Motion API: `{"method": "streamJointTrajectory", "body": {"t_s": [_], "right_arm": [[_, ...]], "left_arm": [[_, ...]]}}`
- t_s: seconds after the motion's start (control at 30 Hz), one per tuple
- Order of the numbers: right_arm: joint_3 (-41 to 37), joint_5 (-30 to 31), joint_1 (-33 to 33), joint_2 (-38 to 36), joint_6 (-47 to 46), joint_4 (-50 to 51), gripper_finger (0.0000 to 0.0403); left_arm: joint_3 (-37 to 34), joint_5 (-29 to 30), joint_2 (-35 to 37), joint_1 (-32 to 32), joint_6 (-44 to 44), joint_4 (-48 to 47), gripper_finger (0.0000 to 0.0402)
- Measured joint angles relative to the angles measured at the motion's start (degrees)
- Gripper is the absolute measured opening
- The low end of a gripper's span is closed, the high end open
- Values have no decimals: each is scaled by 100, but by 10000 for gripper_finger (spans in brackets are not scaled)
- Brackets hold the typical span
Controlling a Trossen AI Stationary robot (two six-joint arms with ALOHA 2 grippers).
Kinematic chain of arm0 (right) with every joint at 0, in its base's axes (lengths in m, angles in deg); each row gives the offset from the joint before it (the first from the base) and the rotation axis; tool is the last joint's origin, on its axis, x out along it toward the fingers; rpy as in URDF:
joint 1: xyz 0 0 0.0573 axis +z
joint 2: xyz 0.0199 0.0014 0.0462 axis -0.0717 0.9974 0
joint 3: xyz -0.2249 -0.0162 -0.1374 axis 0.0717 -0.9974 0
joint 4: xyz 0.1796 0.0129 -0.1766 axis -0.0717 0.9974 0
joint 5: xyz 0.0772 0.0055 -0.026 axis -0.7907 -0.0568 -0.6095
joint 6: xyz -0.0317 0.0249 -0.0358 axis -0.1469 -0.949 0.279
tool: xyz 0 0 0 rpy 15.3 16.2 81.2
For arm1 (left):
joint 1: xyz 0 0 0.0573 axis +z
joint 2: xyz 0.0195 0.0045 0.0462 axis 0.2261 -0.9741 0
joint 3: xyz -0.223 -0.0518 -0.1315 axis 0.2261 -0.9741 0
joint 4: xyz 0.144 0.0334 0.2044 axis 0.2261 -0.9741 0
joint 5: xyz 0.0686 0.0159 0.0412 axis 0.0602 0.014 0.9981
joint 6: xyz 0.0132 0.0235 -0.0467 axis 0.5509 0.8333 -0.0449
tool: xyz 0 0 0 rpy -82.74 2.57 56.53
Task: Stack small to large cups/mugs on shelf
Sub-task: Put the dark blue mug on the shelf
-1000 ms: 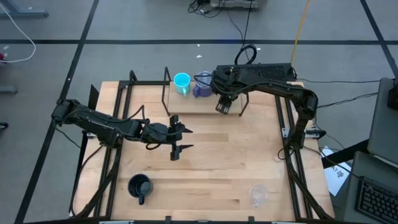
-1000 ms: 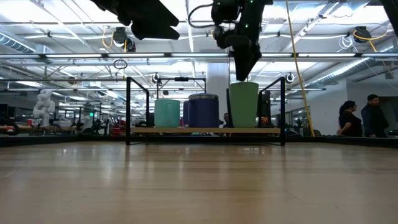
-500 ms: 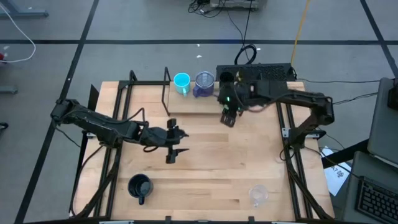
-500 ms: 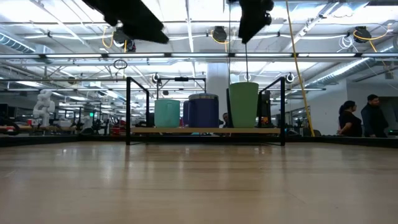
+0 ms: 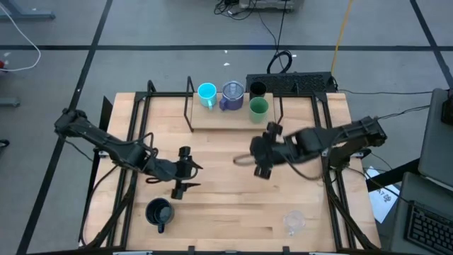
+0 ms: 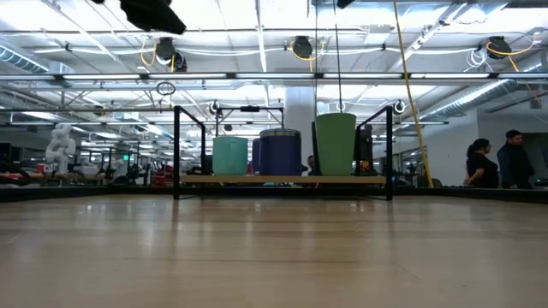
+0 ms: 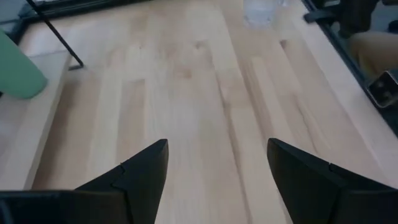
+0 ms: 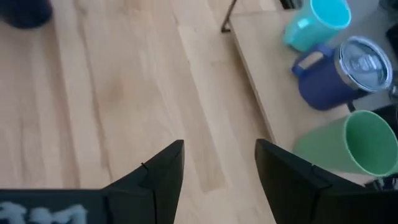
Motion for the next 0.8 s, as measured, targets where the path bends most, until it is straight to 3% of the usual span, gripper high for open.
{"method": "streamJointTrajectory", "body": {"t_s": [0.13,0.33,0.8], "right_arm": [[-393,386,577,-1,-193,-540,187],[-1382,452,1143,2,-354,-1843,187],[-3088,710,1407,7,-77,-4519,187]], "left_arm": [[433,1,-2,-290,-165,-1067,271],[998,-77,-76,-632,-435,-2653,271],[1268,-514,-76,-1340,-1455,-4017,271]]}}
